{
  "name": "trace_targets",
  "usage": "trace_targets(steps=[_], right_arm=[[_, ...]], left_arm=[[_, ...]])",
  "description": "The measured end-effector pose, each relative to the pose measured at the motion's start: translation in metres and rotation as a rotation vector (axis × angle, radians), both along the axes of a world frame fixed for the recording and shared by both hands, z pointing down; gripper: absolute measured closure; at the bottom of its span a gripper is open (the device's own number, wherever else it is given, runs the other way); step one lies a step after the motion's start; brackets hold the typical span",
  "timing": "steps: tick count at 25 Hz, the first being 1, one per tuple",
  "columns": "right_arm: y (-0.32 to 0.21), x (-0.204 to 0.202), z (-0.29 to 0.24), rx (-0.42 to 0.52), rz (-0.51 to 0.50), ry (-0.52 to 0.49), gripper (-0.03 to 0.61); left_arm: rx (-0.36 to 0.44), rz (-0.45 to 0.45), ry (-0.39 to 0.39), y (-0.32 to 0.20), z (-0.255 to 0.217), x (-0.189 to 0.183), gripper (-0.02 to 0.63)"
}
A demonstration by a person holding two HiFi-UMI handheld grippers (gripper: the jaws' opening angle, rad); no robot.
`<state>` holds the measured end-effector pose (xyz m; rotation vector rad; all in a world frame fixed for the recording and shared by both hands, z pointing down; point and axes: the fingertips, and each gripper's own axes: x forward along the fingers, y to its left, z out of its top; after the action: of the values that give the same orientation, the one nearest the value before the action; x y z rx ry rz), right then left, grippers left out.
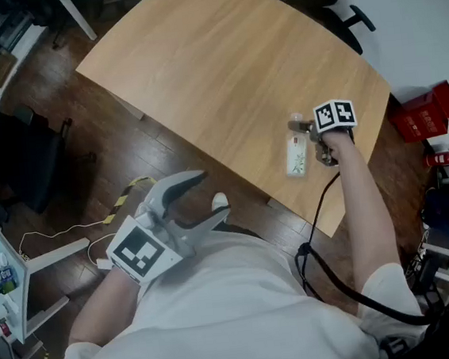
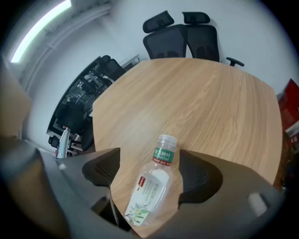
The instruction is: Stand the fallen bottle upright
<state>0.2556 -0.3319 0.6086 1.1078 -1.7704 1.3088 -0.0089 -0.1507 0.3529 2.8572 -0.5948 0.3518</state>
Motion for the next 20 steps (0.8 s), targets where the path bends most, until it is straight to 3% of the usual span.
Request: trace_targets(steps=[6, 8, 10, 11, 16, 20], right_arm=[[-0.009, 0.017, 0.047, -0.165, 0.006, 0.131, 0.194], [-0.003, 0.014, 0.056, -0.196, -0.015, 0.153, 0.225], [0.0, 0.011, 0.06, -0.188, -0.033, 0.168, 0.326], [-0.001, 0.01, 0.059, -0.17, -0.036, 0.173, 0.343], [-0.021, 0.01, 0.027, 0.023, -0.02, 0.15, 0.377], [-0.052, 0.011, -0.043, 0.361, 0.036, 0.1, 0.379]], left_arm=[[-0.009, -0.031, -0.033, -0.018, 0.009, 0.005, 0.353], [-0.01, -0.038, -0.04, -0.022, 0.011, 0.005, 0.353], [-0.006, -0.045, -0.04, -0.028, 0.01, 0.003, 0.353], [-0.007, -0.05, -0.04, -0.032, 0.011, 0.001, 0.353], [-0.019, -0.06, -0.014, -0.048, 0.009, -0.001, 0.354], [-0.023, -0.055, -0.002, -0.059, 0.005, 0.001, 0.356]])
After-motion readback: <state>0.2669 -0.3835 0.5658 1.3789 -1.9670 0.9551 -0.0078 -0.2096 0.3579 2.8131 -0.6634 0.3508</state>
